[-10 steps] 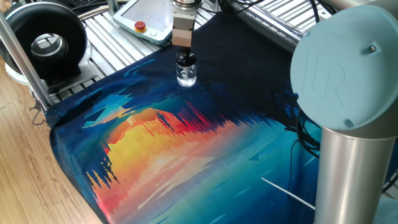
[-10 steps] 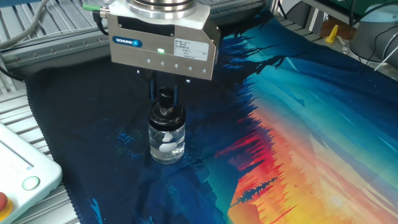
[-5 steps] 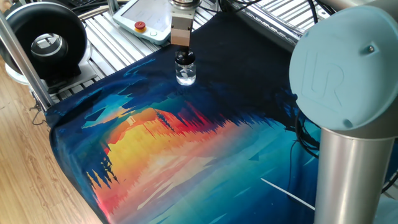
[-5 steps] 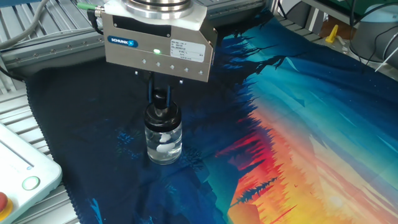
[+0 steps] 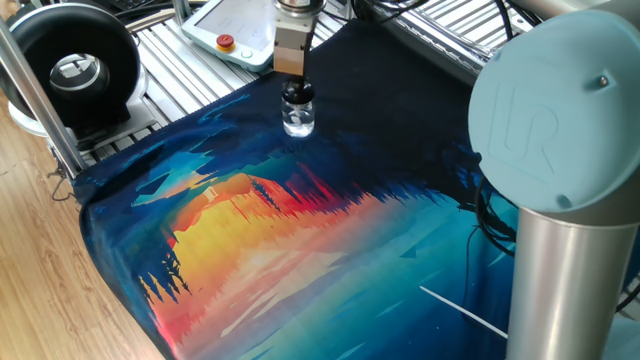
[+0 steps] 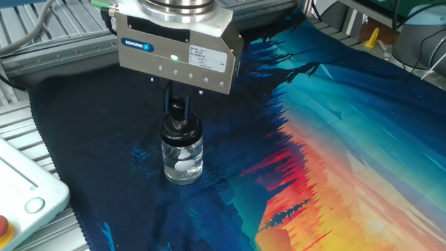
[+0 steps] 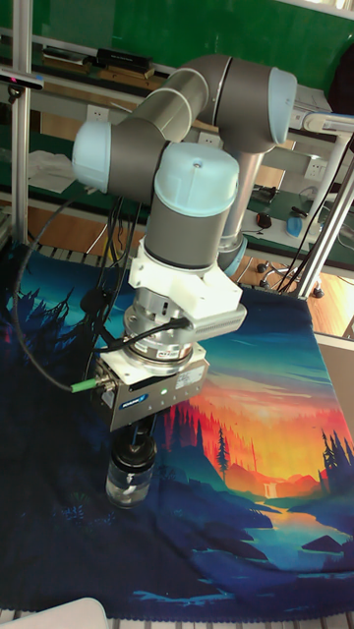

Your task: Screw the lid onto the jar

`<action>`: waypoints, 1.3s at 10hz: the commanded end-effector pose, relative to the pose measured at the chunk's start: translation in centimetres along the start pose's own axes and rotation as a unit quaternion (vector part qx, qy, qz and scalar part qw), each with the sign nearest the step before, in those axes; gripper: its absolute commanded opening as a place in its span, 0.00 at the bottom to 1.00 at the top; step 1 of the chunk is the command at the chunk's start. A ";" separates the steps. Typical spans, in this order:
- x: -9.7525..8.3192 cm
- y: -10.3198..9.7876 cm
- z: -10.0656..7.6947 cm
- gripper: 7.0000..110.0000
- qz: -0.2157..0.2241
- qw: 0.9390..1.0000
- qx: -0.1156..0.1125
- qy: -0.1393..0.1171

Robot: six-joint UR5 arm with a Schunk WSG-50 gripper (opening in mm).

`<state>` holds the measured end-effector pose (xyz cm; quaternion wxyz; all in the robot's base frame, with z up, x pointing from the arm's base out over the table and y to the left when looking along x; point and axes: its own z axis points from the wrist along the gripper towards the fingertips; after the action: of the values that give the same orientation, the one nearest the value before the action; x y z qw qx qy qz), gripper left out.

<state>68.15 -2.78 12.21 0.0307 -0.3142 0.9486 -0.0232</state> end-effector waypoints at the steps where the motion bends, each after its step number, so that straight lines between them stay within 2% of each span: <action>1: 0.0 0.1 -0.4 0.00 0.047 0.999 -0.001 0.005; 5: 0.0 0.8 0.7 0.00 0.089 0.996 -0.021 0.009; 7: 0.3 -0.3 -0.2 0.00 0.087 0.996 -0.028 0.019; 8: 0.2 -1.0 -0.7 0.00 0.097 0.995 -0.023 0.023; 9: 0.2 -0.9 -0.8 0.00 0.125 0.992 -0.022 0.027; 13: 0.0 -1.0 -0.2 0.00 0.178 0.984 -0.015 0.026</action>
<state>68.52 -3.65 12.43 0.0037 -0.1774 0.9840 -0.0149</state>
